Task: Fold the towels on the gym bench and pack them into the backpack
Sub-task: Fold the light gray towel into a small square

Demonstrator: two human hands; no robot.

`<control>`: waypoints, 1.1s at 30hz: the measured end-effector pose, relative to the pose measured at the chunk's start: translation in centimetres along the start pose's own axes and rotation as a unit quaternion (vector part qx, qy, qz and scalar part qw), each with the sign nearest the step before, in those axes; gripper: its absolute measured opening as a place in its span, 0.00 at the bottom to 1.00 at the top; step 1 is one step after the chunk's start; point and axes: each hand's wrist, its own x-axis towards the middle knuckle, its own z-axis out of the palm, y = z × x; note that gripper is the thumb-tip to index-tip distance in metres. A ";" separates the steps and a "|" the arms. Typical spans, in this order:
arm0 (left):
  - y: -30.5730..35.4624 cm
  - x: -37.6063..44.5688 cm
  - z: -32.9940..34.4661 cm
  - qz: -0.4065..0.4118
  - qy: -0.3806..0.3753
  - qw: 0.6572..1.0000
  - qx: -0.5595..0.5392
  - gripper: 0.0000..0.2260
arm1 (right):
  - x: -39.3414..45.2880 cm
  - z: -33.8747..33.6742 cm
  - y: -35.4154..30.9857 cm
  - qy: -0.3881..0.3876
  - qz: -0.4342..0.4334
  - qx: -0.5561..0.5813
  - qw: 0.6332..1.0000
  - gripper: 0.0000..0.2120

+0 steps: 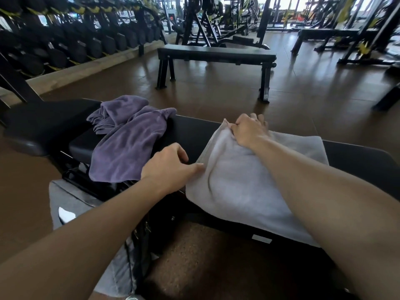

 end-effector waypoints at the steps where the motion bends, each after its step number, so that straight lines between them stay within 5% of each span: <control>1: 0.0 0.3 0.2 0.008 0.005 1.000 -0.014 0.17 | -0.7 0.0 0.1 0.011 -0.020 0.005 1.000 0.16; 9: 0.7 3.1 2.5 0.001 0.025 0.999 -0.042 0.25 | -7.9 -0.9 -0.3 0.035 -0.251 0.231 0.939 0.05; 14: 1.8 2.8 3.0 0.076 -0.077 0.968 -0.225 0.07 | -11.0 -1.8 0.0 0.049 -0.280 0.313 0.906 0.05; 18: 3.1 2.2 3.4 0.071 -0.045 0.934 -0.347 0.07 | -10.7 -4.0 1.4 0.001 -0.260 0.272 0.927 0.10; 24: 3.4 1.4 2.8 0.067 -0.072 0.901 -0.422 0.14 | -9.2 -8.7 5.6 -0.108 -0.223 -0.077 0.966 0.18; 29: 2.4 0.9 1.7 0.065 -0.122 0.872 -0.469 0.16 | -10.3 -9.1 9.5 -0.114 -0.156 -0.077 0.978 0.15; 33: 1.4 1.1 1.2 0.065 -0.106 0.881 -0.456 0.15 | -10.6 -8.9 11.9 -0.062 -0.130 -0.056 0.988 0.14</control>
